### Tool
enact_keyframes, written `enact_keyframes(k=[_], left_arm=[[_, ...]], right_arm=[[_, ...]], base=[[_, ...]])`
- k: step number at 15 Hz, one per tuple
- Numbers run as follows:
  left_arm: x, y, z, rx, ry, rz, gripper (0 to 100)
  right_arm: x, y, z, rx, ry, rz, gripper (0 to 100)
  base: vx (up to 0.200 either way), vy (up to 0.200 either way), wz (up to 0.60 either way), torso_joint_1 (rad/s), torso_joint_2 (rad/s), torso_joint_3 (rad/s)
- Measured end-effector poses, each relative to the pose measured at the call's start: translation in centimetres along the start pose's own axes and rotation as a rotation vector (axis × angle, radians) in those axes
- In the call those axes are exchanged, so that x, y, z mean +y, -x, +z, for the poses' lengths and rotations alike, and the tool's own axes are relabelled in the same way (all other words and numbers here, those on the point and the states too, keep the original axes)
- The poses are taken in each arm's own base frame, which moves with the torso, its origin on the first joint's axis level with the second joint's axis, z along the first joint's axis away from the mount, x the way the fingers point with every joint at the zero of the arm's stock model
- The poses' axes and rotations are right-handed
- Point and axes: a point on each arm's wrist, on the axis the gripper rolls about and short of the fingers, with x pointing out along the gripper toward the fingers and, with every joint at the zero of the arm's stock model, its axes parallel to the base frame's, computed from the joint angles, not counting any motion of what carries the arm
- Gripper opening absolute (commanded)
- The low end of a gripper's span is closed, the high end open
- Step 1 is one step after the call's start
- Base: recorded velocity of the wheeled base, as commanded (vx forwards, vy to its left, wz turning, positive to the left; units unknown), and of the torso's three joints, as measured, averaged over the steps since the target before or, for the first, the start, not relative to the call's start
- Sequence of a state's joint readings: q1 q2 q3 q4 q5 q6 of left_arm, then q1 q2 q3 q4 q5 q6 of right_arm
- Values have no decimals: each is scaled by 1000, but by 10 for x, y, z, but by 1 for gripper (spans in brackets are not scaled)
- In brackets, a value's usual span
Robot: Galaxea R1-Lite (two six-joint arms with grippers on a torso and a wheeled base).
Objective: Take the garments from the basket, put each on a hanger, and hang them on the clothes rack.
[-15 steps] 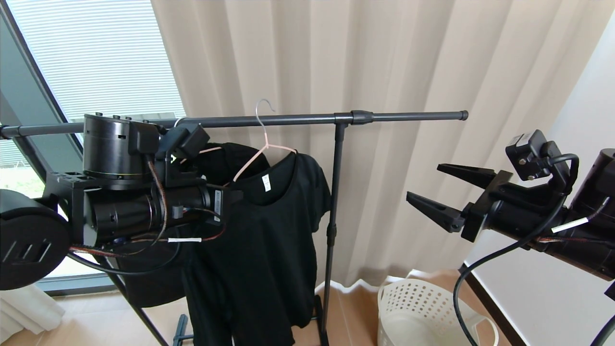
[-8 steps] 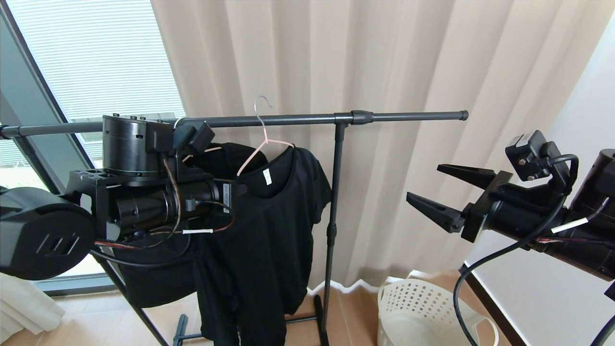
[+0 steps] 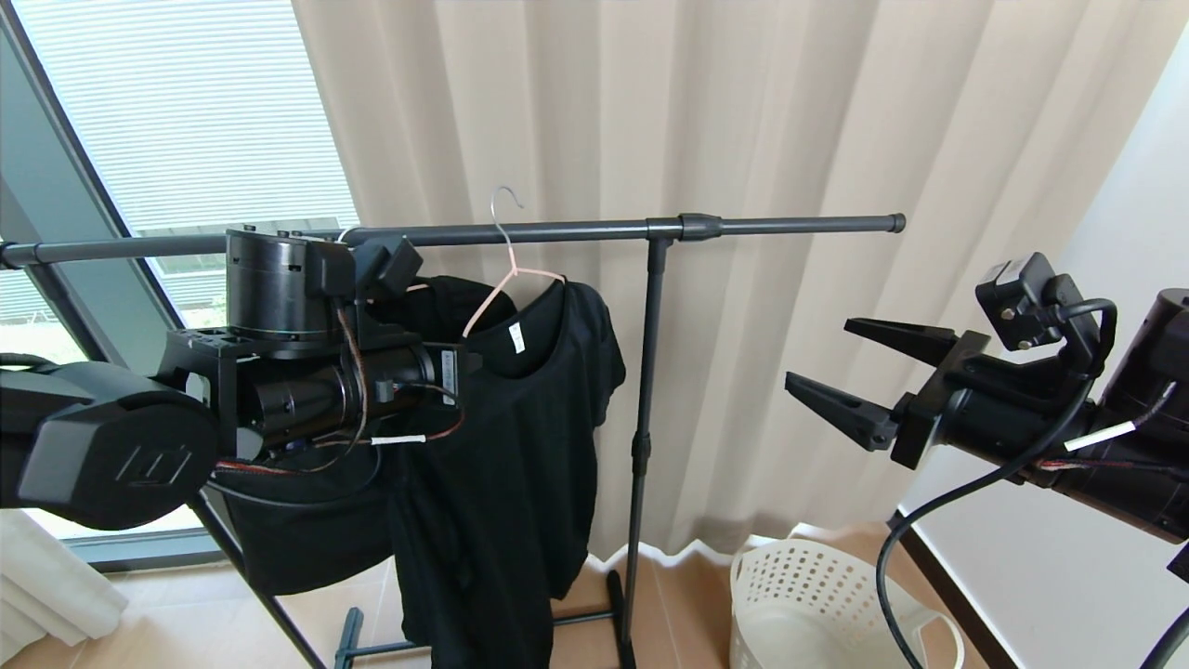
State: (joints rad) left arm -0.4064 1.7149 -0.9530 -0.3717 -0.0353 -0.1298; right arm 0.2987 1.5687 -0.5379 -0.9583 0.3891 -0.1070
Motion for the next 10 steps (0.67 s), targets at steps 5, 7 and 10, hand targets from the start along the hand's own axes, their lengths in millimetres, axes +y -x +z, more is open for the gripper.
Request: enact_keyframes(k=[5, 7, 10], left_arm=[[2, -10, -3, 0, 2, 4, 0], [2, -12, -5, 4, 1, 4, 0], [2, -14, -7, 12, 2, 5, 0]], right_arm=[[0, 0, -1, 2, 0, 0, 100], [0, 0, -1, 4, 0, 0, 100], [0, 0, -1, 4, -1, 1, 100]], base=[[0, 0, 0, 0, 0, 0], [0, 0, 0, 0, 0, 0], [0, 0, 0, 0, 0, 0]])
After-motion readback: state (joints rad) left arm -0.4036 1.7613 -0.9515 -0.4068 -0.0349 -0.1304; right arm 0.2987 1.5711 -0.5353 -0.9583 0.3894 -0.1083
